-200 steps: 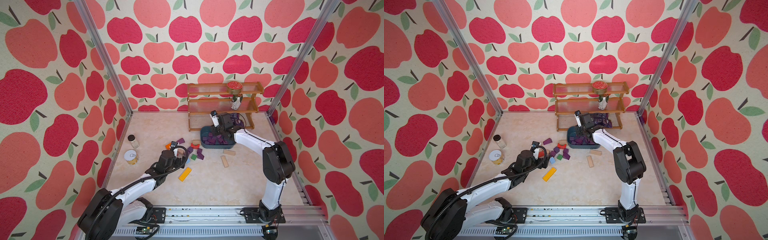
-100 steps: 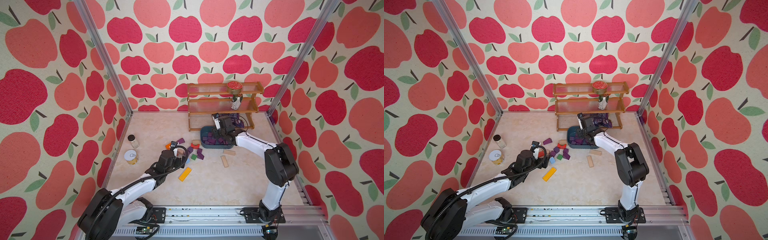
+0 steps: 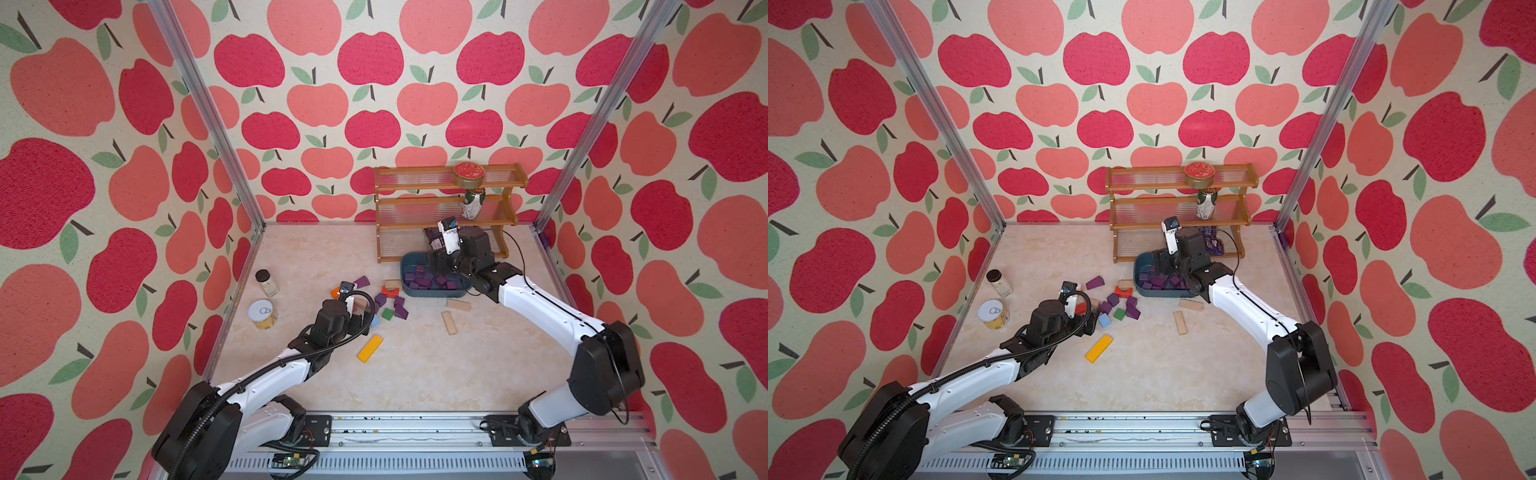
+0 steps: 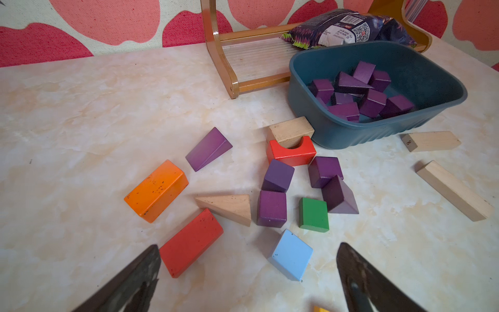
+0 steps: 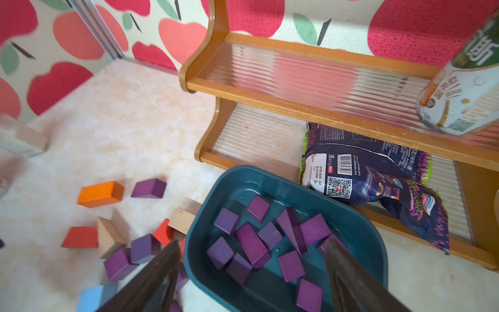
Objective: Pick purple bricks into the storage bin
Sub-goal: Place the building block in the storage box, then pick up the building block from the center of the board.
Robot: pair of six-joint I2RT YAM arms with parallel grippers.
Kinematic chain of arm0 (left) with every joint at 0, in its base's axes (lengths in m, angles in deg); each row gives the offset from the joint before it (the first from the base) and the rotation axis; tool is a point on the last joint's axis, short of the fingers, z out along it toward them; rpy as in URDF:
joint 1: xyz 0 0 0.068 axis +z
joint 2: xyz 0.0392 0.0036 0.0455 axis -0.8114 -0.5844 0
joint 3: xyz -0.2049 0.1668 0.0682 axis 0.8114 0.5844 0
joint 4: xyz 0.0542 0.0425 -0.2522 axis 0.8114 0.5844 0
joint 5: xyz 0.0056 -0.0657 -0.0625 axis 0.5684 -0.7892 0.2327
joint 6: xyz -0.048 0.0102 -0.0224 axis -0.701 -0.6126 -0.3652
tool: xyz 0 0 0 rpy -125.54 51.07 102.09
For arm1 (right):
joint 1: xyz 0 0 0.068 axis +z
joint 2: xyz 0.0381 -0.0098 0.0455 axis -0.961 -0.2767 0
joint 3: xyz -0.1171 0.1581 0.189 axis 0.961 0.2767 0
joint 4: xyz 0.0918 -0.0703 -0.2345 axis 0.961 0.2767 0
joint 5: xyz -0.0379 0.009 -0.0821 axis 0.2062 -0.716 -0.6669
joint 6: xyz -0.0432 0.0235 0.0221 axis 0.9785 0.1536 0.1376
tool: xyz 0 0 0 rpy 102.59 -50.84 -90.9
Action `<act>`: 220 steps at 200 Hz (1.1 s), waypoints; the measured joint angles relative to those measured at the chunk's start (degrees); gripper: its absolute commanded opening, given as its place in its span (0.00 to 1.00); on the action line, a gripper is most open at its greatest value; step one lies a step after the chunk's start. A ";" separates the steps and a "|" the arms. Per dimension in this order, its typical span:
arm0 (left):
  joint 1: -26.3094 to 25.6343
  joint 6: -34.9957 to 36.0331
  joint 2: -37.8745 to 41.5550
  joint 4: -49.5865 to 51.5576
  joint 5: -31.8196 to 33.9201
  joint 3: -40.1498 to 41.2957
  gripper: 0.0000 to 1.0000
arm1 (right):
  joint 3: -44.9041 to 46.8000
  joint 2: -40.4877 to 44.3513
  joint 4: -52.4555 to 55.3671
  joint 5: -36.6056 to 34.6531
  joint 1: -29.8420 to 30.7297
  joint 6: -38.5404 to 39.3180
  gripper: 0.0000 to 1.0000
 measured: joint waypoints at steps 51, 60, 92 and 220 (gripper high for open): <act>0.13 -0.42 0.07 0.00 0.00 0.00 0.99 | 7.85 10.49 2.80 1.70 1.79 -1.53 0.92; 0.13 -0.57 0.07 -0.02 0.00 0.00 0.99 | 10.14 11.74 2.95 1.77 2.78 -1.66 0.92; 0.13 -0.59 0.63 0.00 0.02 0.04 1.00 | 18.80 12.41 2.78 2.14 6.10 -2.97 0.90; 0.42 -0.59 1.42 -0.44 0.07 0.04 0.99 | 20.98 -6.47 -8.48 11.50 11.47 -1.33 0.72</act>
